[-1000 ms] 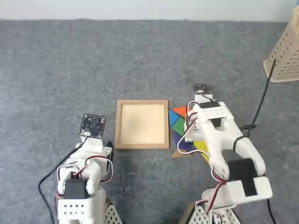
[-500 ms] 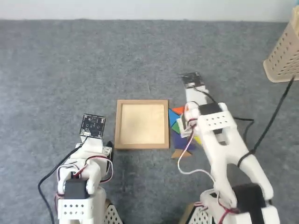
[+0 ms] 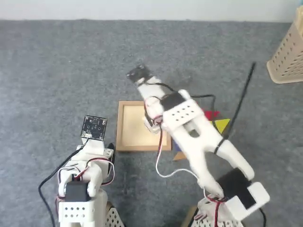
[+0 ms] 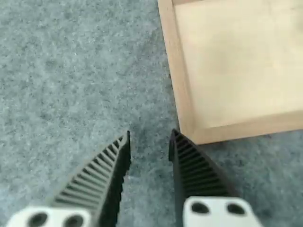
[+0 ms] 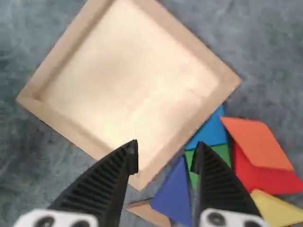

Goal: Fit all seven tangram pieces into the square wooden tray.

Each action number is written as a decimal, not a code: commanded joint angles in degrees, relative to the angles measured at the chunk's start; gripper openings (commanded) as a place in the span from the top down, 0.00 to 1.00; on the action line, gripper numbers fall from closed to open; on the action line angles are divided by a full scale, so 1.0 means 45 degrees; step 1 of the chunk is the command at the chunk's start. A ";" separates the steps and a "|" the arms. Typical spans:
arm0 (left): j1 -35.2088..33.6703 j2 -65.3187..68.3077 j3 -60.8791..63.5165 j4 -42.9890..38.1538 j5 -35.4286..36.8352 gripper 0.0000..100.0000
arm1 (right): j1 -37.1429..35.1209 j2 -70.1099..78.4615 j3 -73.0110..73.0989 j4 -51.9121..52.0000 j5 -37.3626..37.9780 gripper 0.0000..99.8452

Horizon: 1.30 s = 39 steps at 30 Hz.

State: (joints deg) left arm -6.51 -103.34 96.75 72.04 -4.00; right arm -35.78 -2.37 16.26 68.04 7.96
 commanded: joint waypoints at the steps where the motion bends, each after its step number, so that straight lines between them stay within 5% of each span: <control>1: 0.0000 -0.0195 -0.0049 0.0059 0.0098 0.87 | 0.1045 -0.0635 -0.1192 0.0889 -0.0430 0.82; 11: 0.0000 -0.0195 -0.0049 0.0059 0.0098 0.87 | 0.4230 -0.4464 0.4825 -0.1143 -0.0020 0.81; 21: 0.0000 -0.0195 -0.0049 0.0059 0.0098 0.87 | 0.5890 -0.4620 0.5685 -0.1319 0.0762 0.68; 30: 0.0000 -0.0195 -0.0049 0.0059 0.0098 0.87 | 0.5988 -0.2237 0.3810 -0.1280 -0.5138 0.69; 39: 0.0020 -0.0195 -0.0049 0.0059 0.0098 0.87 | 0.6515 0.1377 0.0821 -0.0908 -0.7560 0.68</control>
State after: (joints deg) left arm -6.51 -103.34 96.75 72.04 -4.00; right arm -8.09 3.43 25.32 63.12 -23.87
